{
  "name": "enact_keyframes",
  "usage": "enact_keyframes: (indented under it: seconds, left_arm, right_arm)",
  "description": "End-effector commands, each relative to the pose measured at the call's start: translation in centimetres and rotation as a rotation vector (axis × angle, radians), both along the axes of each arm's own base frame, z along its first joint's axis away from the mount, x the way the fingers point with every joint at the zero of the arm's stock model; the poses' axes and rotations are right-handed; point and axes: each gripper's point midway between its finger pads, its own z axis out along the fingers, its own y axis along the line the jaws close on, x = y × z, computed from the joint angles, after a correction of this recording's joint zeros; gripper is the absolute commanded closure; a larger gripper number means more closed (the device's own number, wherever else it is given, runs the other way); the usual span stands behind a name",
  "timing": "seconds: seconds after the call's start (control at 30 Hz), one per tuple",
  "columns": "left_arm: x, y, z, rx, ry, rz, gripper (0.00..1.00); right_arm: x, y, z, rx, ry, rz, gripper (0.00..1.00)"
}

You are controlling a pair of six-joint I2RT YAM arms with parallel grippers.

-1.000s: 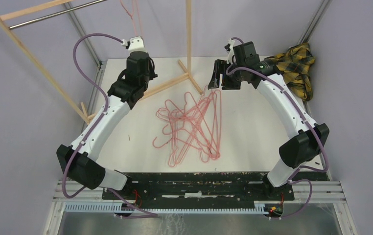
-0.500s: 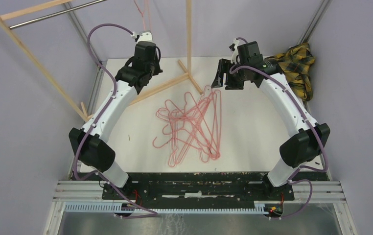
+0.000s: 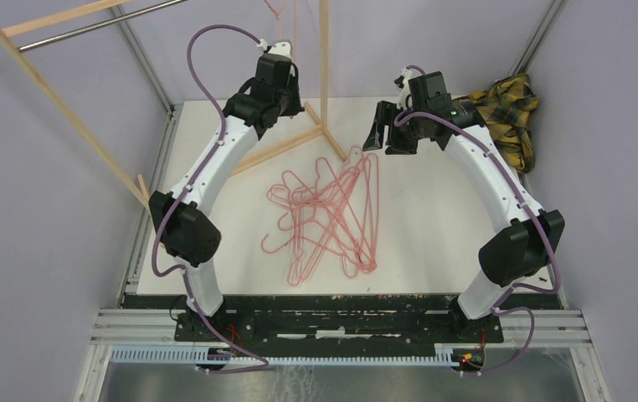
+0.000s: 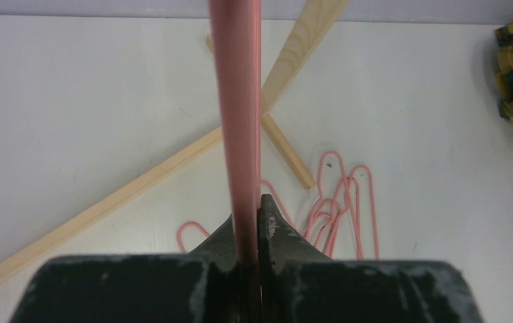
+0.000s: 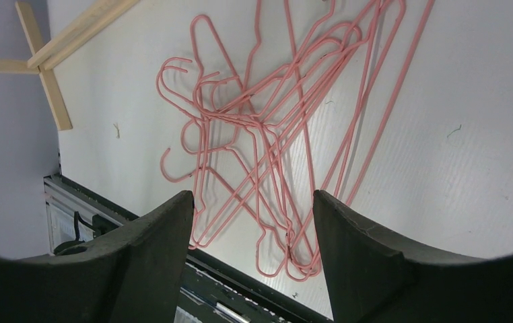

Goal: Organize the hangers

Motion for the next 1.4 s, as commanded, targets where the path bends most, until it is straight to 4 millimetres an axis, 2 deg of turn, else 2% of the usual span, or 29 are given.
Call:
enact_keyframes:
  seconds: [0.0, 0.27, 0.53, 0.57, 0.73, 0.83, 0.87, 1.0, 1.03, 1.17, 1.23, 1.27, 1.37]
  left_arm:
    - [-0.5, -2.2, -0.5, 0.032, 0.044, -0.082, 0.97]
    - [0.0, -5.0, -1.2, 0.095, 0.055, -0.105, 0.97]
    - [0.7, -5.5, -1.9, 0.13, 0.059, -0.107, 0.97]
    - [0.7, -5.3, -1.8, 0.137, 0.056, -0.104, 0.93]
    - [0.5, -4.5, 0.3, 0.152, -0.001, -0.092, 0.57]
    - [0.0, -4.2, 2.1, 0.148, -0.052, -0.11, 0.25]
    - [-0.2, -4.1, 2.7, 0.144, -0.069, -0.113, 0.19]
    - [-1.5, -3.3, 4.5, 0.126, -0.105, -0.128, 0.07]
    - [-2.0, -3.2, 4.8, 0.12, -0.111, -0.136, 0.0]
    - [-4.6, -2.6, 5.2, 0.074, -0.146, -0.176, 0.01]
    - [-6.5, -2.1, 5.2, 0.05, -0.162, -0.203, 0.01]
    - [-7.4, -1.8, 4.4, 0.048, -0.149, -0.214, 0.01]
    - [-10.1, -0.6, 4.9, 0.025, -0.17, -0.231, 0.01]
  right_arm:
    - [0.6, 0.2, 0.5, 0.028, -0.021, -0.002, 0.27]
    - [0.8, -0.1, 0.3, 0.032, -0.014, -0.007, 0.27]
    - [0.8, 0.0, 0.2, 0.039, -0.004, -0.003, 0.27]
    - [0.8, 0.0, 0.2, 0.04, -0.003, -0.001, 0.27]
    - [0.6, -0.1, 0.3, 0.041, -0.007, 0.0, 0.25]
    - [0.4, -0.1, 0.3, 0.043, -0.005, 0.006, 0.24]
    - [0.3, -0.1, 0.2, 0.04, -0.001, 0.008, 0.24]
    - [-0.2, 0.0, -0.6, 0.036, 0.028, 0.025, 0.24]
    - [-0.4, 0.1, -1.1, 0.036, 0.042, 0.029, 0.25]
    - [-1.1, 0.5, -2.5, 0.028, 0.067, 0.046, 0.25]
    - [-1.3, 0.8, -3.3, 0.015, 0.075, 0.054, 0.25]
    - [-1.4, 1.0, -3.7, 0.007, 0.079, 0.06, 0.26]
    - [-1.6, 1.9, -5.0, -0.027, 0.093, 0.092, 0.26]
